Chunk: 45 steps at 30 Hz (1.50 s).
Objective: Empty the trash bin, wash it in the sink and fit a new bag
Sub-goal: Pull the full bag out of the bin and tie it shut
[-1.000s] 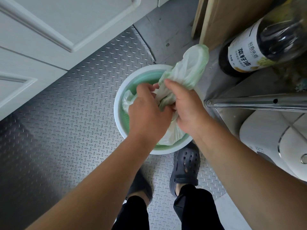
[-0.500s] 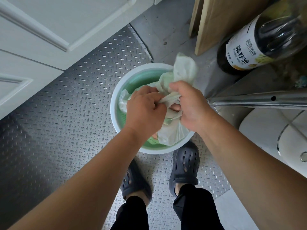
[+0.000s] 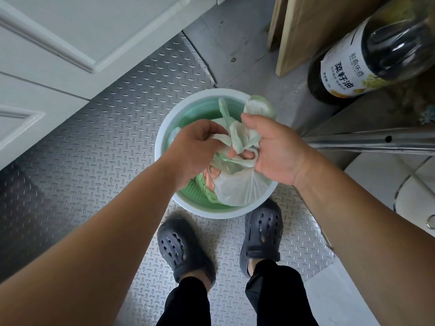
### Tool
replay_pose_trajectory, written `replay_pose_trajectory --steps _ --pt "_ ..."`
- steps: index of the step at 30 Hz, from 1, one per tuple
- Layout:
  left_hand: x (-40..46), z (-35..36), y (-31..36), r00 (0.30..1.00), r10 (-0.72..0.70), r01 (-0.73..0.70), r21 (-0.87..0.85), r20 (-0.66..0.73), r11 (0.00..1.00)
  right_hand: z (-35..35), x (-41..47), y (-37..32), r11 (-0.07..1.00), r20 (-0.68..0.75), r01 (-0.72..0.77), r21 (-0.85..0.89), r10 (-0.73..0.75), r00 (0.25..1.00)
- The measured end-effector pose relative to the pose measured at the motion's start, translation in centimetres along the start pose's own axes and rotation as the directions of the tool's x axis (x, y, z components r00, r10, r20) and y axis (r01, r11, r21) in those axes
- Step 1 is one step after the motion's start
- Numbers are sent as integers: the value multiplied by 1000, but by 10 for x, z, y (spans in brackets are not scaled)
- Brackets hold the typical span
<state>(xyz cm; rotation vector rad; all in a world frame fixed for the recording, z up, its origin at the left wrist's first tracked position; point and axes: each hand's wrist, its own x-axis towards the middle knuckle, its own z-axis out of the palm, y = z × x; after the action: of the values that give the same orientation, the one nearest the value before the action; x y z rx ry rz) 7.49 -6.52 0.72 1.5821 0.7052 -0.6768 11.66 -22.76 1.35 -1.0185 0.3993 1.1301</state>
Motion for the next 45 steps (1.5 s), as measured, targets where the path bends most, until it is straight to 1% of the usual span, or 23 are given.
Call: replay_pose_trajectory --steps 2,5,9,11,15,17,18,20,22,23,24,25,26,28,30,31,33,34,36,37,39,42,45 --pt "0 1 2 1000 5 -5 22 6 1000 0 3 2 999 -44 -18 -30 17 999" --pt "1 1 3 1000 30 -30 45 10 999 -1 5 4 977 -140 -48 -206 19 990" --pt "0 1 4 1000 11 -11 4 -6 1000 -5 4 5 930 -141 -34 -367 -20 990" --pt "0 0 5 1000 5 -5 -6 -6 1000 -8 2 6 877 -179 -5 -481 -92 979" --pt "-1 -1 5 999 0 0 -2 -48 1000 -10 -3 7 736 -189 117 -667 -318 929" --pt "-2 0 6 998 -6 5 -10 -61 1000 -6 -3 10 613 -177 133 -779 -418 891" --pt "-3 1 8 998 -11 9 -19 -63 1000 -4 -3 12 508 -144 144 -849 -485 862" --pt "-5 2 9 997 -27 25 -21 -70 999 0 -3 16 233 -43 128 -964 -615 788" --pt "-6 2 9 997 -29 28 -5 -74 1000 4 -3 20 -13 48 53 -998 -684 728" --pt "-6 2 8 998 -23 23 6 -65 1000 7 -2 21 -93 67 2 -996 -702 709" --pt "-7 2 7 999 -18 19 12 -51 1000 10 -2 22 -140 69 -46 -989 -719 692" --pt "-7 2 6 999 -14 14 9 -33 1000 12 -1 23 -156 64 -78 -985 -740 670" --pt "-8 2 6 1000 -6 6 -6 -16 1000 13 0 24 -148 51 -96 -984 -759 649" --pt "-10 0 7 1000 5 -4 -57 22 998 15 1 23 -100 15 -101 -990 -778 628" --pt "-10 -3 10 997 -33 41 -123 72 992 17 2 23 -69 14 -70 -995 -803 596" --pt "-10 -5 11 994 -72 84 -154 85 985 19 2 23 -70 31 -44 -997 -812 582" --pt "-9 -6 12 989 -132 145 -219 73 965 22 -1 27 -112 107 26 -993 -820 563" --pt "-9 -6 12 987 -146 160 -267 71 950 24 -2 29 -131 142 59 -990 -818 558" --pt "-11 -6 13 990 -128 141 -349 60 926 26 -3 31 -150 183 106 -983 -825 535" --pt "-11 -6 13 991 -124 131 -382 42 915 27 -4 31 -156 192 114 -981 -829 526" --pt "-10 -7 12 990 -135 112 -390 -32 914 26 -6 31 -170 206 116 -979 -826 525" --pt "-8 -11 6 967 -139 54 -359 -215 932 21 -13 32 -164 215 142 -976 -818 534" --pt "-9 -21 1 916 -44 -37 -195 -399 980 13 -27 33 -124 158 100 -987 -821 549"
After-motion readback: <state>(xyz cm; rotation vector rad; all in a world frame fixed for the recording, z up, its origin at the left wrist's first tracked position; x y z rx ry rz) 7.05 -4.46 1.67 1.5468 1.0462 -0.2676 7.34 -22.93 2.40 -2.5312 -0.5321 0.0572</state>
